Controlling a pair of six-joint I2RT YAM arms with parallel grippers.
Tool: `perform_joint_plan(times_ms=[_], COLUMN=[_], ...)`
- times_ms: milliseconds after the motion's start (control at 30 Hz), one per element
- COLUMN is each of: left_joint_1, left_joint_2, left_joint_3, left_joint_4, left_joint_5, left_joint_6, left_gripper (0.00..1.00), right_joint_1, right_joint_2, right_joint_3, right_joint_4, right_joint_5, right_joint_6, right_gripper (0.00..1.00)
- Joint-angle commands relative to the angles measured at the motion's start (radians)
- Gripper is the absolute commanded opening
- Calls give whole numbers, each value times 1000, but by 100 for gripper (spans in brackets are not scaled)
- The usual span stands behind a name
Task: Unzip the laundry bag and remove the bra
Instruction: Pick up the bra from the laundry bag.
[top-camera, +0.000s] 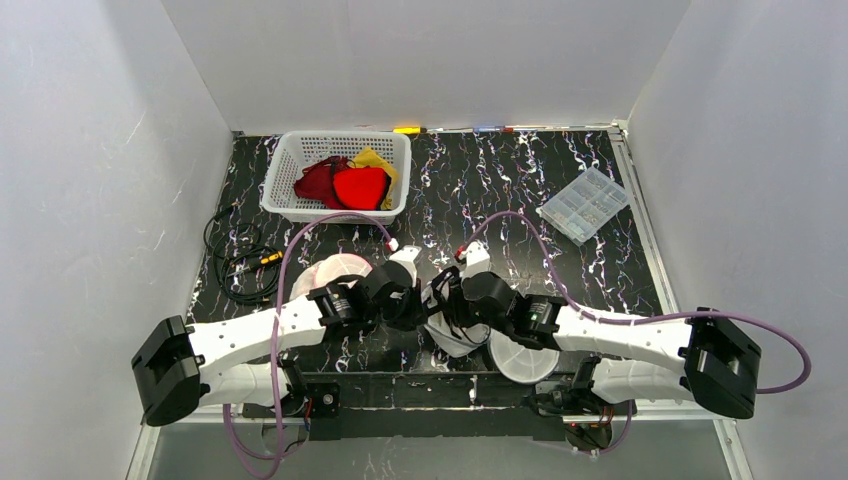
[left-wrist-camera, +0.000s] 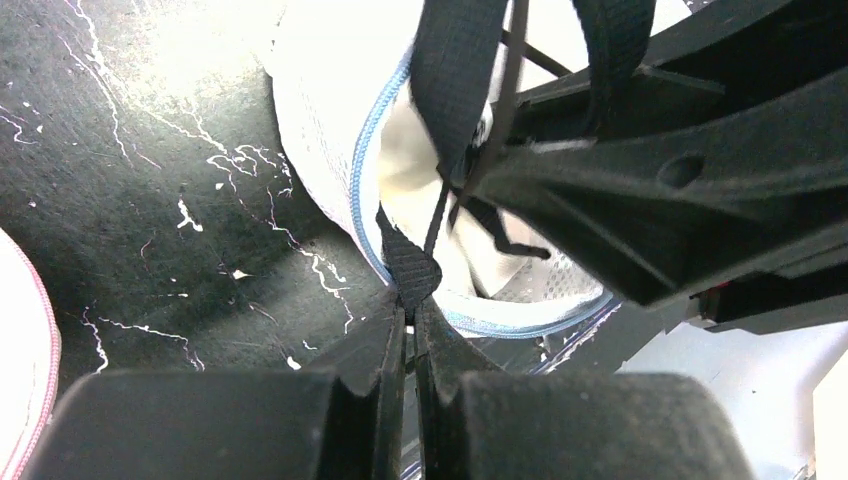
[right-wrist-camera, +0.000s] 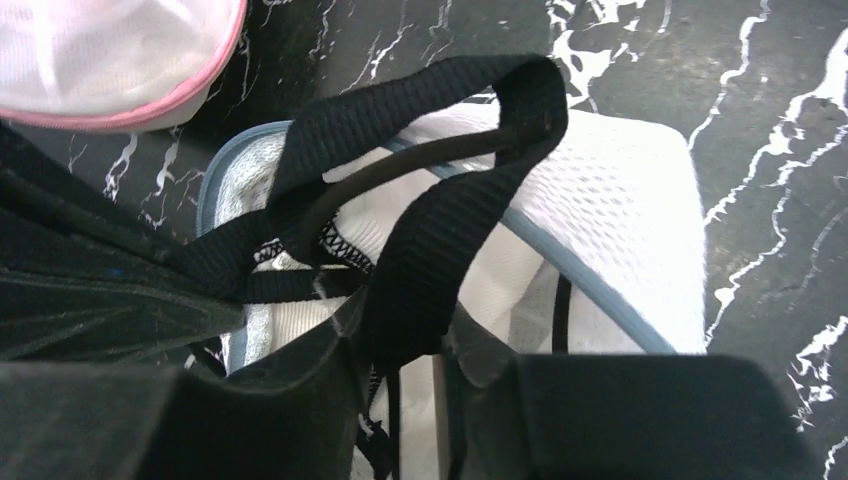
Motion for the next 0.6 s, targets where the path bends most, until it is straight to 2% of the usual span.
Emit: perform_joint_plan(times_ms=[0,200,333,567], left_joint_1=[-6,-6,-6,-6], left_joint_2=[-43,-47,-34,-42], left_joint_3=[-20,-51,-71,-95], left_joint_4=[-27,-36,-30,3], left_joint_5=[-5,-26,-30,-19], left_joint_6=[6,5,6,4], left_gripper=[0,0,0,0], right_joint_1=[1,1,0,2], right_joint_2=[-39,-142,-196,-259], right_joint_3=[36,-6,-19,-5], right_joint_4=[-50,-80,-95,-37], right_joint_5=[169,175,104,-148], right_joint_6=[26,20,8,-43], right_gripper=[30,31,36,74])
